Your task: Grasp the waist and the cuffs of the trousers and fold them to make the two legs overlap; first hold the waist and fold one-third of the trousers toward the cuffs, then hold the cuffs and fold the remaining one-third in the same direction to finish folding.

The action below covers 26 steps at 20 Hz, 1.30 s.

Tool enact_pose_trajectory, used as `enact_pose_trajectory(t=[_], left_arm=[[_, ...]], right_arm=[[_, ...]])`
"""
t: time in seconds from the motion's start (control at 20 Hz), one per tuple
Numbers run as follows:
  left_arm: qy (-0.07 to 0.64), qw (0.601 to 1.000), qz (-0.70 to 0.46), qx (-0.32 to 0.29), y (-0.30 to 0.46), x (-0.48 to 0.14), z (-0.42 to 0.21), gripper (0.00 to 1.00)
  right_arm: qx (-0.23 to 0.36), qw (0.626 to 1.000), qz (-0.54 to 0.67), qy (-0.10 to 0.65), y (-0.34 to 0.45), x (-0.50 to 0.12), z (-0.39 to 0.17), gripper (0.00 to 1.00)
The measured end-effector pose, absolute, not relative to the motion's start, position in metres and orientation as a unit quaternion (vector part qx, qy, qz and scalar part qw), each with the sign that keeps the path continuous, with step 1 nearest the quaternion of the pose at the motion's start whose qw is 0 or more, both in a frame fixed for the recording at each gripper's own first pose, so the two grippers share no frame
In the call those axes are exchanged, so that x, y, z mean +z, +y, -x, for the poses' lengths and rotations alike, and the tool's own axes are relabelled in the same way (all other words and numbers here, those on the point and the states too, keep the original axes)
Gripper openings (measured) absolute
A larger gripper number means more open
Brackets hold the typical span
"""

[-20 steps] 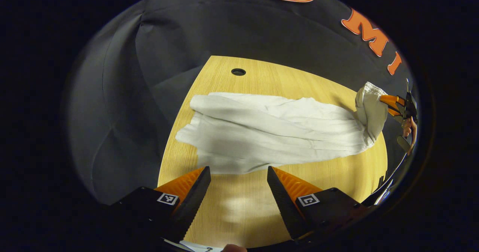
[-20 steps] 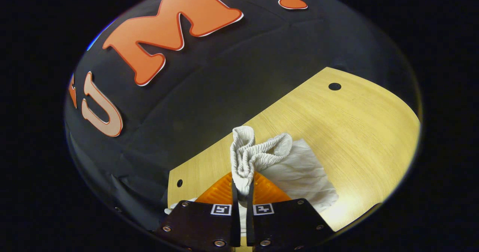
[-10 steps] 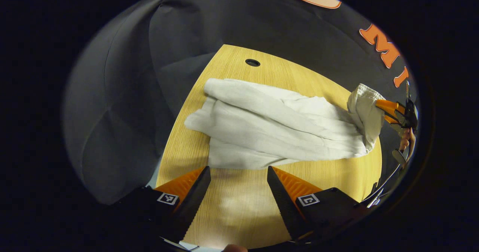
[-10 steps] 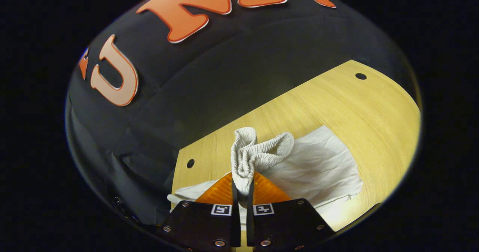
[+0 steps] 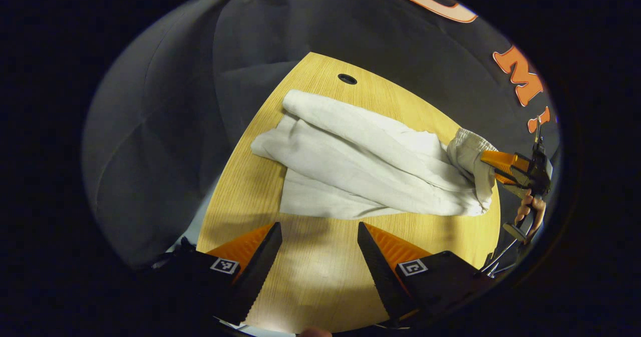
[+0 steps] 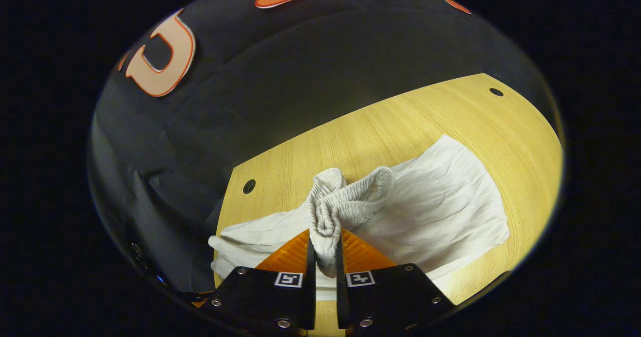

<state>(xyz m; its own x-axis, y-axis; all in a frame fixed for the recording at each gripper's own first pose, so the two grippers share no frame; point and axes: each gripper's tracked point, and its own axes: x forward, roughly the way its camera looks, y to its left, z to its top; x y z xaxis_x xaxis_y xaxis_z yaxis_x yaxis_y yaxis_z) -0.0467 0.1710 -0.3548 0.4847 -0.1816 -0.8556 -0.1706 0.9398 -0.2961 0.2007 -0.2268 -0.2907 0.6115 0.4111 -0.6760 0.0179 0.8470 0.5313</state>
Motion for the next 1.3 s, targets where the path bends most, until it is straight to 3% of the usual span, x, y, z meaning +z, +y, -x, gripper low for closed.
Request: enact_pose_trajectory(t=[0.1, 0.25, 0.3, 0.35, 0.55, 0.85, 1.3], left_arm=[[0.507, 0.842, 0.182, -0.004, 0.170, -0.357, 0.049, 1.00], [0.502, 0.838, 0.213, -0.007, 0.163, -0.358, 0.053, 0.99], [0.499, 0.836, 0.230, -0.008, 0.159, -0.359, 0.053, 1.00], [0.498, 0.830, 0.252, -0.010, 0.153, -0.361, 0.053, 1.00], [0.487, 0.796, 0.360, -0.011, 0.130, -0.366, 0.054, 0.99], [0.432, 0.758, 0.488, 0.025, 0.129, -0.370, 0.038, 0.99], [0.367, 0.757, 0.537, 0.071, 0.141, -0.372, -0.003, 0.96]], right_arm=[[0.140, 0.857, -0.228, 0.441, -0.230, -0.293, -0.202, 0.23], [0.186, 0.849, -0.198, 0.454, -0.232, -0.287, -0.210, 0.44], [0.209, 0.843, -0.202, 0.453, -0.229, -0.285, -0.215, 0.39], [0.222, 0.840, -0.202, 0.451, -0.230, -0.282, -0.222, 0.61], [0.216, 0.851, -0.188, 0.440, -0.248, -0.276, -0.233, 0.80], [0.191, 0.867, -0.194, 0.418, -0.288, -0.258, -0.234, 0.93], [0.163, 0.884, -0.210, 0.385, -0.364, -0.227, -0.231, 0.96]])
